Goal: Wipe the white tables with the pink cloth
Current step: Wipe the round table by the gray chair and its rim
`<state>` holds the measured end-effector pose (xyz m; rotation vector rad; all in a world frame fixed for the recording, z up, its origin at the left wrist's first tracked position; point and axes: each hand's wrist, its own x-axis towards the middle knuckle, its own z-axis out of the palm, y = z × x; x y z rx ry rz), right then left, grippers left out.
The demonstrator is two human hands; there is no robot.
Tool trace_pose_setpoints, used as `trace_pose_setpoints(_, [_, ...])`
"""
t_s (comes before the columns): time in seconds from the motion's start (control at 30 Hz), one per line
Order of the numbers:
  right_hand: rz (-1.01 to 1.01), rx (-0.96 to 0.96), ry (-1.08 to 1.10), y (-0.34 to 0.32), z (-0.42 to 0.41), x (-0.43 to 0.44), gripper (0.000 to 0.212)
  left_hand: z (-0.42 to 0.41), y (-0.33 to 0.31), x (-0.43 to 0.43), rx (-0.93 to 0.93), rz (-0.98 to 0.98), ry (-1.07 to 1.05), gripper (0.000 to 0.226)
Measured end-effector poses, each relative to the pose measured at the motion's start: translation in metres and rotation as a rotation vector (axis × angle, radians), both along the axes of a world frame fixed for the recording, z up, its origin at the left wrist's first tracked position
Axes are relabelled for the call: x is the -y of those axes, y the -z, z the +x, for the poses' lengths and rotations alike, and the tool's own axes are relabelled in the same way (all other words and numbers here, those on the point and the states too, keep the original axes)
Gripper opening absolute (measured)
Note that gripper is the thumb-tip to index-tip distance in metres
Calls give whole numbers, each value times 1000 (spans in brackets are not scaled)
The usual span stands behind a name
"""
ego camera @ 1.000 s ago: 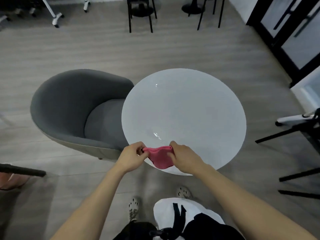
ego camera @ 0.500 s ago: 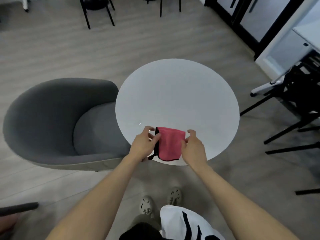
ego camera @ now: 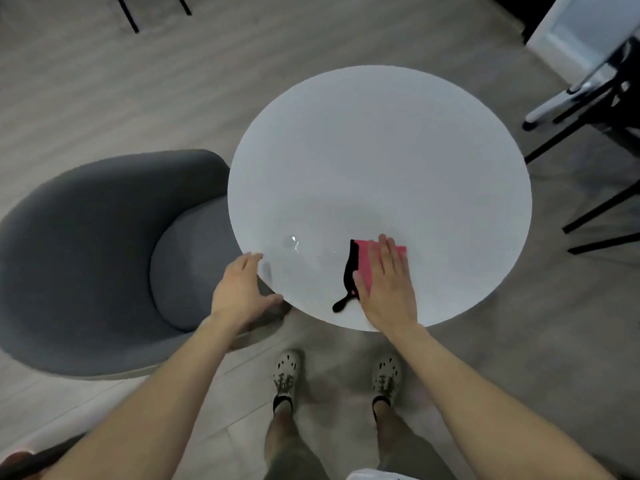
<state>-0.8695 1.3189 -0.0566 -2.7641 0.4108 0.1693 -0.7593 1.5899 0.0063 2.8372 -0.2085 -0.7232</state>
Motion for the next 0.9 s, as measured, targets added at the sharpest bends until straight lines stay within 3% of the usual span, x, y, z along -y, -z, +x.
trace_pose_setpoints(0.17, [-85,-69,16,28,16,0,66,91,16,-1,-4,175,268,148])
trace_pose_setpoints(0.27, [-166,-68,78,41,10,-4,66,137,26,-6,42,271,370,154])
trace_pose_setpoints(0.4, [-176,-58,219,36,1,-16,66,156,35,-8,28,251,454,158])
trace_pose_setpoints(0.57, [-240,-60,598,29,72,-63,76,153,36,-11,-18,152,419,160])
trace_pose_setpoints(0.73, [-136,113,186,37,186,-142,72,154,38,-21,-53,98,404,161])
trace_pose_setpoints(0.9, [-182,114,120,41,87,-106,66,152,34,-21,-54,90,420,158])
